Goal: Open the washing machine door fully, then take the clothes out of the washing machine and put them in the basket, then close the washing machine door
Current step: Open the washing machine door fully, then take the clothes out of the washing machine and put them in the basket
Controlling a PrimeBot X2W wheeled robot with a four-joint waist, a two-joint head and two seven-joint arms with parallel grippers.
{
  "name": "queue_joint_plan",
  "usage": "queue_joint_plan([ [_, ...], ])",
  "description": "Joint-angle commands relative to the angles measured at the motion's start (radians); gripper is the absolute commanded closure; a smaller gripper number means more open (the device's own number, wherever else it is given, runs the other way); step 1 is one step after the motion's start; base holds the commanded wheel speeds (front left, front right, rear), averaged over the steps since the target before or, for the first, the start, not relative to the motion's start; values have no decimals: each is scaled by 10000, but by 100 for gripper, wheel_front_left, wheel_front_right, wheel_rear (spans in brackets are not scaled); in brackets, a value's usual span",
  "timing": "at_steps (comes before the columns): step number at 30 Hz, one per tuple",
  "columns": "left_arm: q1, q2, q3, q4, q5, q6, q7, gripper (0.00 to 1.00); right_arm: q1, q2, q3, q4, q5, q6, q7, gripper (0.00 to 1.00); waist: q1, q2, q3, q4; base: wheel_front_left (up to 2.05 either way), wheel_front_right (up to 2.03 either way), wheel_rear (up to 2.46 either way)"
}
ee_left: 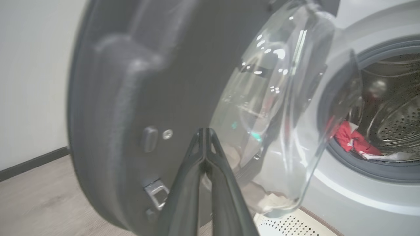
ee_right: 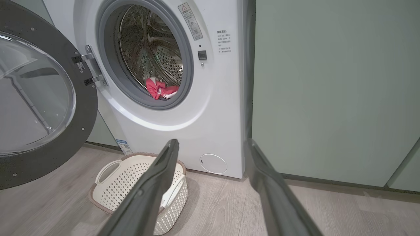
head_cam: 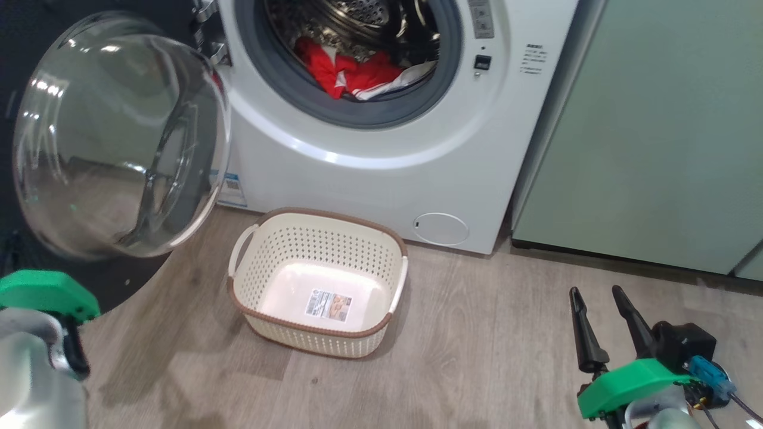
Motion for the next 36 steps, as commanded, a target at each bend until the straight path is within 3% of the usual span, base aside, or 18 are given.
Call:
queue_joint_plan([
  [1,-82,195,234,-582,173,-90,-64,100,-354,-48,221,-266,76,71,-103,0,0,0,-95,-129,0,0,0],
  [14,1835,-1213,-281,-2991,608,-1319,-65,100,-411,111,400,-437,-60,71,-103,0,0,0,-288,-1547,0,0,0],
  [17,1962,-1360,-525,-3089,563,-1452,-65,74,-460,122,460,-483,-143,71,-103,0,0,0,-237,-1921,0,0,0],
  [19,2016,-1407,-682,-3118,527,-1509,-65,39,-463,141,470,-518,-197,71,-103,0,0,0,-198,-2173,0,0,0],
  [20,2039,-1426,-718,-3135,482,-1528,-65,10,-472,136,474,-520,-207,71,-103,0,0,0,-172,-2295,0,0,0],
  [21,2055,-1442,-786,-3151,444,-1546,-65,0,-480,126,468,-521,-211,71,-103,0,0,0,-144,-2402,0,0,0],
  [36,2328,-1411,-1606,-3664,-18,-1601,-65,0,-546,112,461,-577,-296,71,-103,0,0,0,138,-3218,0,0,0],
])
